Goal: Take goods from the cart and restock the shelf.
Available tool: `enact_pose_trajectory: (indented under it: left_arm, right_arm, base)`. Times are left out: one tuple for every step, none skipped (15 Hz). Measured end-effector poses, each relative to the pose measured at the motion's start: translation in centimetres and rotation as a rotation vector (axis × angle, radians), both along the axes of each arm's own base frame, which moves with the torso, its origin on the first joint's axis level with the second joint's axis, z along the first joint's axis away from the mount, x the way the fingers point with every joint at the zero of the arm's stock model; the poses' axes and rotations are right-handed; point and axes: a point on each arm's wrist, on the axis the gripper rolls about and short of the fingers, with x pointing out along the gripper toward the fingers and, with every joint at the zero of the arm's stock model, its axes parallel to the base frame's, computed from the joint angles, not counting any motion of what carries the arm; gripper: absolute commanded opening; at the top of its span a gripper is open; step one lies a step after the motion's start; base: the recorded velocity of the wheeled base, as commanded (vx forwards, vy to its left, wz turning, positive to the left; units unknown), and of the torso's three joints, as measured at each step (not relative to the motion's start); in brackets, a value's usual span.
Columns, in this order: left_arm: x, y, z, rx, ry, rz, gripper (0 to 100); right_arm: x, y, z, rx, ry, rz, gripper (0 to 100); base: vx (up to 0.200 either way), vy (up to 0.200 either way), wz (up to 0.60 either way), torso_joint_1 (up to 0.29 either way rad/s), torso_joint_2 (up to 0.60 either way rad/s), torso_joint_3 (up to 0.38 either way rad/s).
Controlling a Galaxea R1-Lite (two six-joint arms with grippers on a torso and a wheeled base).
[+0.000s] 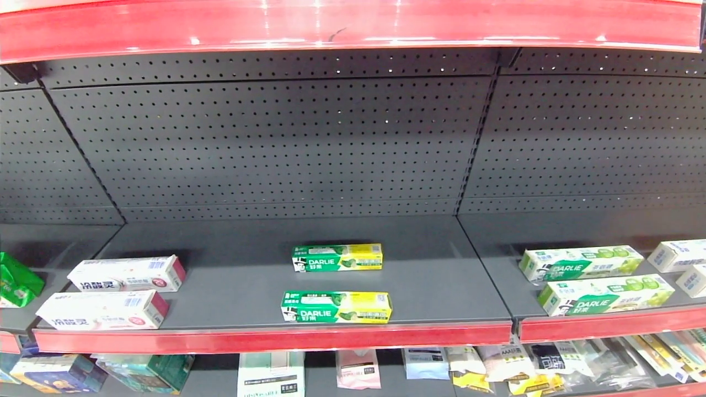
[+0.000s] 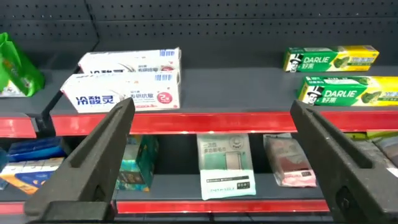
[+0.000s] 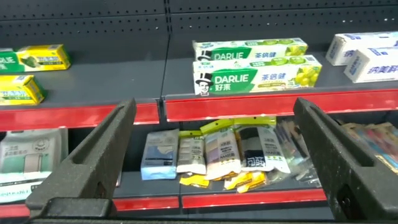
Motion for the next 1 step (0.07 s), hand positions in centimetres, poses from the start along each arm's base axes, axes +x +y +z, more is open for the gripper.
enact_pose_trajectory:
  left_arm:
    - [0.00,0.00,0.00,0.000,-0.001,-0.001,100]
  right_arm:
    - [0.00,0.00,0.00,0.000,0.000,0.000,100]
  base:
    - [0.000,0.000,0.00,0.000,0.00,0.000]
